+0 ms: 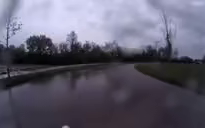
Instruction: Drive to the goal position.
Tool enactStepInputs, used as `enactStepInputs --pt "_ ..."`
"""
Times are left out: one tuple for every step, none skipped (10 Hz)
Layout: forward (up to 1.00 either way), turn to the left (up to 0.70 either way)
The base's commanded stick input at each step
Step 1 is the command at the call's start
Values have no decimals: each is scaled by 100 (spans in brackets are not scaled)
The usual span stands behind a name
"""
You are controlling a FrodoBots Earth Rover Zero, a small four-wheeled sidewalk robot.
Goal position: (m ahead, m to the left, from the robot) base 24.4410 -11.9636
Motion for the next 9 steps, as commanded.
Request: enactStepInputs --pt "70 0" --pt "70 0" --pt "70 0" --pt "70 0" --pt "70 0" --pt "70 0" --pt "70 0" --pt "70 0" --pt "70 0"
